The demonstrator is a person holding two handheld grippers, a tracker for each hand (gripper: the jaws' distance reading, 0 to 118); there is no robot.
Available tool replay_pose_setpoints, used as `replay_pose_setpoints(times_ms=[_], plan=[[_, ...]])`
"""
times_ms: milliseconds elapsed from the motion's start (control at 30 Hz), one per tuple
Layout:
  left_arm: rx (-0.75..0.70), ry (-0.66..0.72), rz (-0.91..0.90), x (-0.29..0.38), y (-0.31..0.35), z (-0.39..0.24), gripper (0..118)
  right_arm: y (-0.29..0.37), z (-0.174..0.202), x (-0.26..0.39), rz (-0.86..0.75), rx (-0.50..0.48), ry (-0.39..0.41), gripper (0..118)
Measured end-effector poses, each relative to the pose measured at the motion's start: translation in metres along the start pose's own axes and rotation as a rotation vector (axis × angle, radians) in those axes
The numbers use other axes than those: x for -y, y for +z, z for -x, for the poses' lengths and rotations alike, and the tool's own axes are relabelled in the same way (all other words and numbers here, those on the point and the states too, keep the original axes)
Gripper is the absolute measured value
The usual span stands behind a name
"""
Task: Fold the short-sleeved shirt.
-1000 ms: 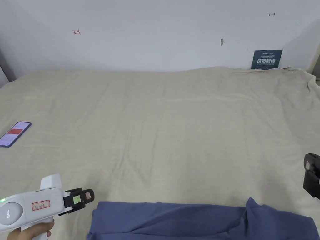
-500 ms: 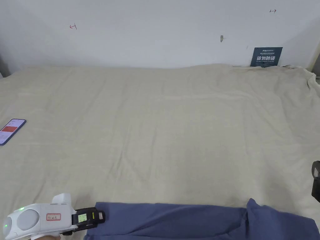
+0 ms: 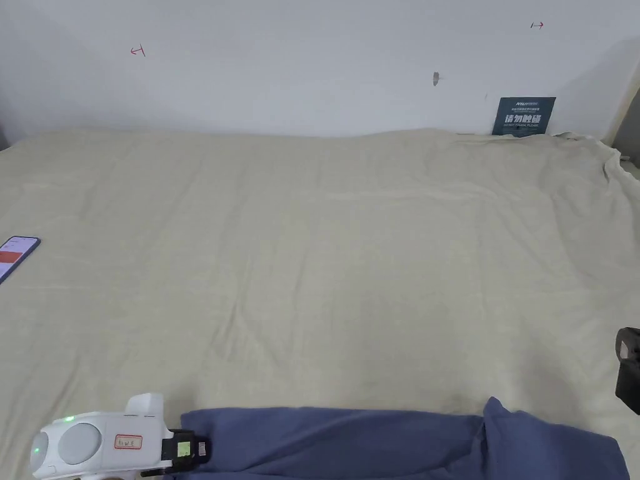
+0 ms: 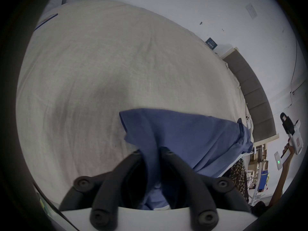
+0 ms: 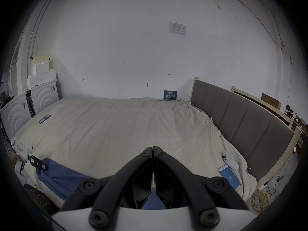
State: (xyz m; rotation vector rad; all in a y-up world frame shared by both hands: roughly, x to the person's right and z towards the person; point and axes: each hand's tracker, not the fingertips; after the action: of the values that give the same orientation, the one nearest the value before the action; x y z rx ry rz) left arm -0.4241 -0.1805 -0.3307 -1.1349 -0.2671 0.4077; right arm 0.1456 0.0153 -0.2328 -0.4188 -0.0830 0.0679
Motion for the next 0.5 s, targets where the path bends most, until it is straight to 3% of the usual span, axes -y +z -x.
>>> replay_pose_setpoints(times_ms=[233, 500], plan=[[-0.029, -0.034, -0.04, -0.006, 0.021, -0.004, 3, 0.004, -0.001, -0.002, -0.011, -0.006, -0.005, 0], [-0.089, -0.027, -0.092, -0.021, 0.072, 0.002, 2, 0.007, -0.005, -0.004, -0.025, -0.011, -0.01, 0]])
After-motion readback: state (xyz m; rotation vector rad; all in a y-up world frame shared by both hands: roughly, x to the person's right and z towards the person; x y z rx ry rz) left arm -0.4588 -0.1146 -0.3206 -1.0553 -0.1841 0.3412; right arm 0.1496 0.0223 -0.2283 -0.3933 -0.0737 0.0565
